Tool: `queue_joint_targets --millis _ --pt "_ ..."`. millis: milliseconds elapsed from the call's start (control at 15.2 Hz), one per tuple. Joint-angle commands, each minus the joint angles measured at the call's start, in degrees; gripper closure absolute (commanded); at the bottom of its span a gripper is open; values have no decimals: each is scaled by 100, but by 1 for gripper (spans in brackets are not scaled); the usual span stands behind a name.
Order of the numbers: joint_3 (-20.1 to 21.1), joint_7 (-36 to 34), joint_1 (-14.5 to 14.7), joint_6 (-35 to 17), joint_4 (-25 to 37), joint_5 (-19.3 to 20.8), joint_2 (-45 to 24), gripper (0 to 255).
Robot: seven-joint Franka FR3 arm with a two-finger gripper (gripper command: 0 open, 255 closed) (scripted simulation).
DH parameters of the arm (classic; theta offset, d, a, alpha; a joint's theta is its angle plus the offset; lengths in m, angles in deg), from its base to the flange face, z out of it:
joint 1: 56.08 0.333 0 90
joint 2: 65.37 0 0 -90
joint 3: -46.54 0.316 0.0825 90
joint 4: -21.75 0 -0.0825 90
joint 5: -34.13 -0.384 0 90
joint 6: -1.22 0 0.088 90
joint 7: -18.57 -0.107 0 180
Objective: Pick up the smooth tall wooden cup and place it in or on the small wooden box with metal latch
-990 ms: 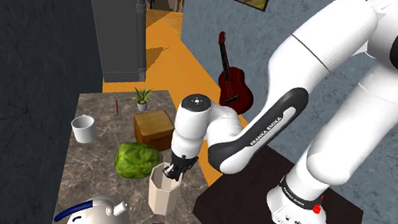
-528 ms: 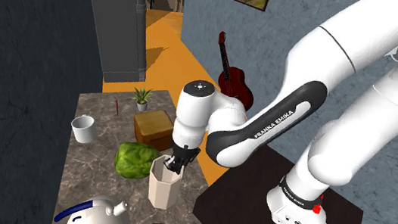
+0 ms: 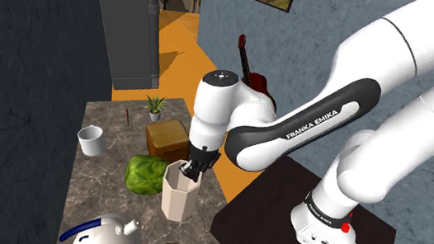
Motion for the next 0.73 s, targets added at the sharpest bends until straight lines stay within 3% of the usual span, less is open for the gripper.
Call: queue_joint_targets --millis 0,660 --pt "-65 83 45 199 63 -87 152 255" --pt "-331 316 182 1122 445 -293 731 255"
